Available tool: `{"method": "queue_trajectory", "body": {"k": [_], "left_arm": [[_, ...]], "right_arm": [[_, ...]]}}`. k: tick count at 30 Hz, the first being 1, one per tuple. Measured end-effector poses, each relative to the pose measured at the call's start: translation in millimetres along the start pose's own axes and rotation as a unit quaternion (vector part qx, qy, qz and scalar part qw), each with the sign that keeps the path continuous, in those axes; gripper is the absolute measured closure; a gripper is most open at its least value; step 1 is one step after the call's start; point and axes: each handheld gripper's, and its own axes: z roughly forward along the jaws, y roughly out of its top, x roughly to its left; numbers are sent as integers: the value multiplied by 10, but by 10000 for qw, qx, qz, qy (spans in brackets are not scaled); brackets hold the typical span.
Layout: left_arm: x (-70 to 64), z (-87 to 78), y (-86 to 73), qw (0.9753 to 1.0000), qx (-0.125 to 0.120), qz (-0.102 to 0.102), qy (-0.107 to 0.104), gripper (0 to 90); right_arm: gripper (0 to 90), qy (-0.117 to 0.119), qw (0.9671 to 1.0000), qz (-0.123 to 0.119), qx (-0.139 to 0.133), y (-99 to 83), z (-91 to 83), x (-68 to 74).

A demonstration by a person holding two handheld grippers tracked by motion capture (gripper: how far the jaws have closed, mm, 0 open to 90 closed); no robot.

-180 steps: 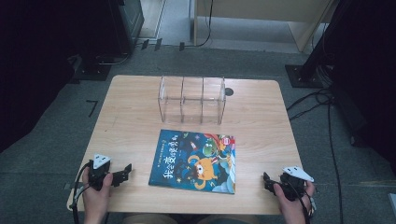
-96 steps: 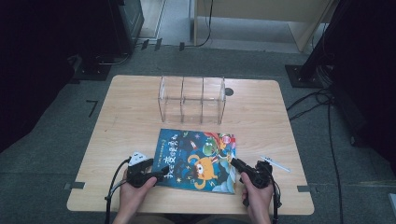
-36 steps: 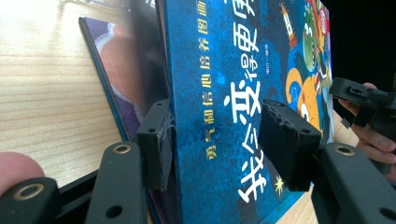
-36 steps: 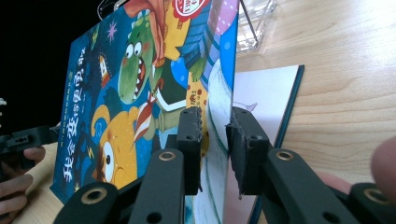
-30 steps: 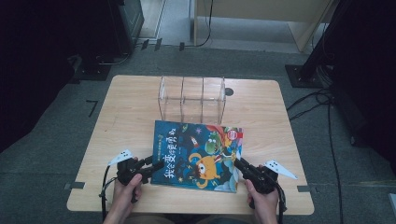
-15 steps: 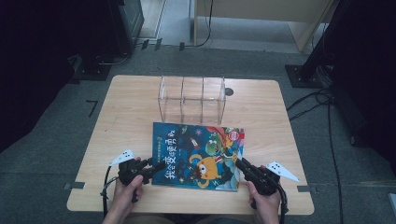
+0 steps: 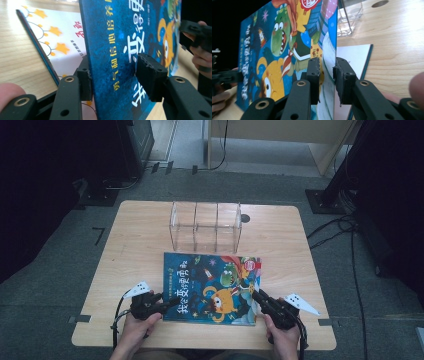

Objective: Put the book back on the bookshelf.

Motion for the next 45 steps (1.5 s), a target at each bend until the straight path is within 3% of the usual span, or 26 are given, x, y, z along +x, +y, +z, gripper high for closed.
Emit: {"method": "queue_trajectory", "body": {"k": [6, 10, 13, 19, 24, 26, 29, 30, 31, 32, 37, 39, 42, 45], "left_arm": [[62, -29, 14, 9991, -41, -278, -321, 605], [106, -49, 45, 9960, 61, -631, -624, 668], [115, -77, 103, 9932, 283, -808, -794, 706], [89, -143, 255, 9830, 782, -1320, -1009, 766], [138, -172, 415, 9731, 1081, -1627, -1220, 806], [168, -194, 492, 9711, 1190, -1726, -1138, 810], [239, -234, 603, 9649, 1310, -1930, -1211, 827], [250, -249, 637, 9639, 1340, -1975, -1182, 832], [257, -266, 697, 9621, 1416, -2026, -1155, 836], [257, -266, 697, 9621, 1416, -2026, -1155, 841], [279, -301, 845, 9510, 1567, -2304, -1339, 873], [276, -307, 893, 9498, 1634, -2323, -1312, 879], [280, -295, 972, 9462, 1841, -2310, -1324, 881], [316, -280, 1047, 9371, 2080, -2478, -1308, 882]], "right_arm": [[735, -114, 9999, 29, -16, -7, 15, 4], [714, -210, 9998, 16, 10, -8, 33, 3], [701, -310, 9995, 51, 46, -9, 52, -2], [647, -791, 9962, -170, 312, -57, 147, 49], [597, -911, 9946, -341, 357, -52, 166, 83], [574, -1023, 9934, -382, 345, -31, 142, 52], [468, -1389, 9887, -354, 447, 6, 92, -67], [407, -1608, 9846, -398, 566, 19, 79, -128], [361, -1906, 9778, -448, 745, 33, 54, -205], [361, -1906, 9778, -448, 745, 33, 54, -205], [296, -2352, 9623, -741, 1148, 32, 27, -344], [271, -2428, 9570, -831, 1351, 5, 43, -394], [253, -2504, 9533, -886, 1438, -1, 47, -421], [218, -2524, 9509, -973, 1507, 5, 58, -433]]}}
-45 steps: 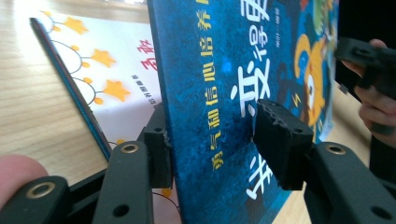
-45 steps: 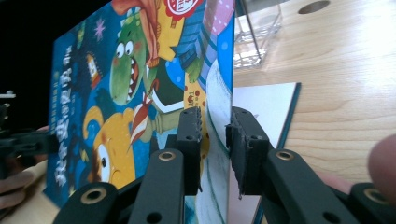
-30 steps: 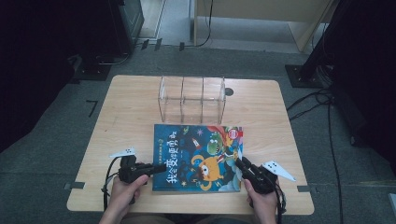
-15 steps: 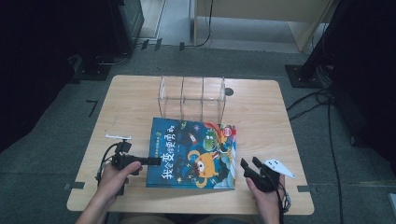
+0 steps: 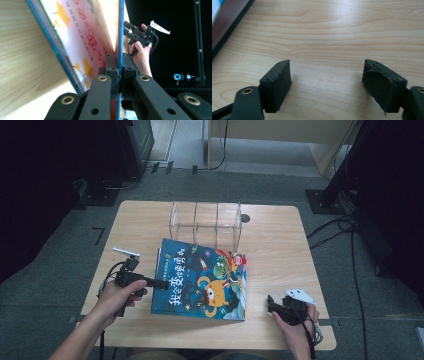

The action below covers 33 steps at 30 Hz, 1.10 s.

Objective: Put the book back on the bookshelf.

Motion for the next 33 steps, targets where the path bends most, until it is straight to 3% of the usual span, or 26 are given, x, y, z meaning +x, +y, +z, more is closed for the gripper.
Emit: {"method": "queue_trajectory", "body": {"k": [2, 7, 17, 23, 29, 30, 31, 33], "left_arm": [[-4, -28, 60, 9999, 120, -99, 46, 882], [-44, -109, 163, 9989, 286, -285, 220, 880], [-481, -267, 325, 9954, 481, -261, 784, 888], [-729, -389, 427, 9903, 625, -208, 1220, 888], [-971, -429, 523, 9835, 781, -128, 1624, 889], [-1047, -420, 550, 9811, 809, -105, 1754, 888], [-1047, -420, 550, 9811, 809, -105, 1754, 888], [-1111, -412, 574, 9786, 846, -95, 1871, 888]], "right_arm": [[145, 79, 9999, -97, 74, 12, 19, -4], [119, 136, 9995, -255, 124, 6, 21, 16], [120, 159, 9994, -265, 127, 4, 19, 18], [132, 166, 9994, -264, 117, 0, 12, 25], [132, 168, 9994, -262, 116, 1, 12, 26], [133, 167, 9994, -266, 113, 1, 12, 26], [133, 167, 9994, -266, 113, 1, 12, 26], [135, 166, 9994, -269, 110, 0, 12, 27]]}}
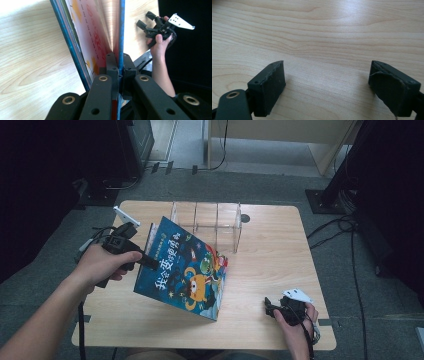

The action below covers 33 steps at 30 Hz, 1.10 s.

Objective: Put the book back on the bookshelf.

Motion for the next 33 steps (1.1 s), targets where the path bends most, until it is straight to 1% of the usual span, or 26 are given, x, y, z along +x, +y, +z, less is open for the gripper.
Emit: {"method": "queue_trajectory", "body": {"k": [2, 4, 5, 6, 7, 8, 11, 13, 15, 17, 18, 24, 26, 28, 29, 30, 32, 33], "left_arm": [[-63, -18, 19, 9999, 14, -11, 110, 888], [-123, -44, 40, 9997, 61, 42, 218, 888], [-184, -72, 60, 9994, 85, 52, 334, 888], [-184, -72, 60, 9994, 85, 52, 334, 888], [-234, -102, 79, 9988, 128, 66, 466, 888], [-234, -102, 79, 9988, 128, 66, 466, 888], [-310, -143, 105, 9978, 165, 93, 638, 888], [-374, -170, 119, 9967, 195, 133, 779, 888], [-426, -189, 127, 9958, 220, 162, 876, 888], [-512, -224, 136, 9938, 201, 224, 1074, 889], [-512, -224, 136, 9938, 201, 224, 1074, 889], [-622, -266, 165, 9899, 253, 269, 1369, 889], [-667, -280, 174, 9878, 278, 291, 1502, 889], [-733, -293, 180, 9850, 280, 378, 1658, 889], [-793, -296, 186, 9818, 261, 415, 1832, 890], [-793, -296, 186, 9818, 261, 415, 1832, 890], [-846, -298, 195, 9791, 274, 465, 1959, 890], [-882, -296, 199, 9771, 297, 503, 2047, 890]], "right_arm": [[138, -1, 10000, 9, 3, -1, -2, 3], [138, 2, 10000, 3, 0, -1, -2, 4], [138, 7, 10000, 2, 1, -1, -2, 3], [138, 7, 10000, 2, 1, -1, -2, 3], [138, 8, 10000, 2, 2, -1, -2, 3], [138, 8, 10000, 2, 2, -1, -2, 3], [137, 11, 10000, 3, 5, -1, -1, 3], [135, 13, 10000, 4, 7, -1, -1, 3], [134, 10, 10000, 2, 6, -1, 0, 4], [133, 15, 10000, 3, 8, 0, 0, 4], [133, 15, 10000, 3, 8, 0, 0, 4], [130, 12, 10000, -16, 0, 3, 6, 5], [130, 12, 10000, -15, 0, 3, 6, 5], [130, 12, 10000, -9, 3, 4, 6, 5], [131, 14, 10000, -13, 2, 6, 9, 6], [131, 14, 10000, -13, 2, 6, 9, 6], [130, 9, 10000, -6, 2, 8, 11, 8], [131, 4, 10000, -7, 2, 8, 12, 9]]}}
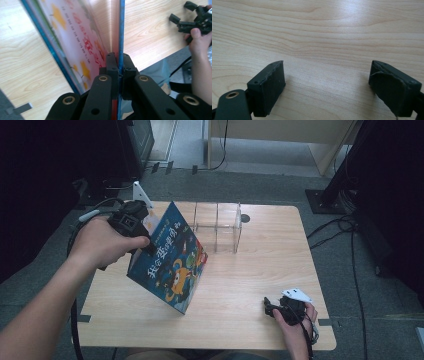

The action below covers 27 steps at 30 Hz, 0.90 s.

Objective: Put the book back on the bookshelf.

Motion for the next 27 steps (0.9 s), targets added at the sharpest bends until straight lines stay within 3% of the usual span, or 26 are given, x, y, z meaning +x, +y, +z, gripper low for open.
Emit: {"method": "queue_trajectory", "body": {"k": [12, 15, 22, 27], "left_arm": [[-350, 1, 78, 9973, 226, 326, 615, 889], [-416, 13, 87, 9967, 256, 376, 676, 889], [-705, 78, 94, 9927, 384, 617, 959, 888], [-749, 94, 99, 9922, 336, 653, 1003, 886]], "right_arm": [[131, 1, 10000, 1, 0, 0, 0, 0], [131, 1, 10000, 0, 0, 0, 0, 0], [131, 0, 10000, 2, -1, 0, 0, 0], [131, 1, 10000, 1, 0, 0, 0, 0]]}}
